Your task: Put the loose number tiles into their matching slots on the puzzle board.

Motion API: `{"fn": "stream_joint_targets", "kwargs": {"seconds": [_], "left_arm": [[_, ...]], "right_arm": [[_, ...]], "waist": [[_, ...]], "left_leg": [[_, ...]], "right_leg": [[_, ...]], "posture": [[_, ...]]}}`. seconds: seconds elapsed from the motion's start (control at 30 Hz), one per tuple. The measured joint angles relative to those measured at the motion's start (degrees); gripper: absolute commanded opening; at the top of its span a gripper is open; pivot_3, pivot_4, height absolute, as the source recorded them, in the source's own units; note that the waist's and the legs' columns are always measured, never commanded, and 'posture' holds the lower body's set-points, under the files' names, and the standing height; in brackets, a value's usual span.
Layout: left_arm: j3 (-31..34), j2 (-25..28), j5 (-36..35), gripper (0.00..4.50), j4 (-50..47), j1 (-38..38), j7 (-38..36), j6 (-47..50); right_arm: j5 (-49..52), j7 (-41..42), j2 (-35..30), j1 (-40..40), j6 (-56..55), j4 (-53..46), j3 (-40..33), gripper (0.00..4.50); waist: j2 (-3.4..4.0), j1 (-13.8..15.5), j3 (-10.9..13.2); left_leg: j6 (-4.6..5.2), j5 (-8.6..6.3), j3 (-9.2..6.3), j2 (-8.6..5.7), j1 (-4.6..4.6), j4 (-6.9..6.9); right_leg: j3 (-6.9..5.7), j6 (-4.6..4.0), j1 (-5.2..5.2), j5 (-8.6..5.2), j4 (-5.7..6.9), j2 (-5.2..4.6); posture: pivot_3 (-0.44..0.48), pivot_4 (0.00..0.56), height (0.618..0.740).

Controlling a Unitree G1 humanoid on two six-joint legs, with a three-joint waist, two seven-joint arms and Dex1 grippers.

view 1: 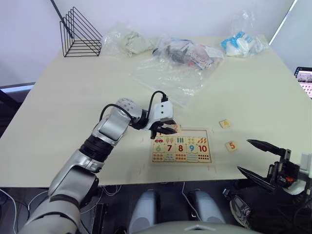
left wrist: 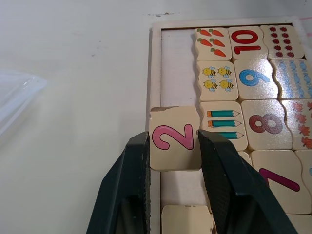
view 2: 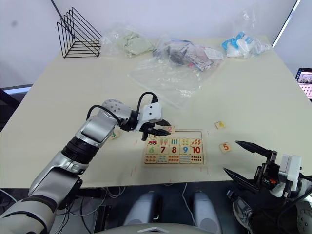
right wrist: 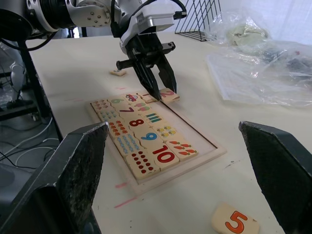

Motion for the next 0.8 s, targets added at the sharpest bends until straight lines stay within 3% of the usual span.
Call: {"fn": "stream_joint_targets", "kwargs": {"seconds": [0.8], "left_arm": [[-0.1, 0.0, 3.1, 1.0, 0.8, 1.5, -1.9, -1.1]], "right_arm": [[-0.7, -1.4, 0.0, 0.1, 0.0, 0.0, 0.2, 4.5]], "waist": [[0.0, 0.0, 0.0]], "left_leg": [[0.0, 0.0, -0.01, 0.0, 0.0, 0.0]], "right_leg": [[0.0, -0.02, 0.0, 0.01, 0.01, 0.0]], "posture": [[0.0, 0.15, 0.74]]}}
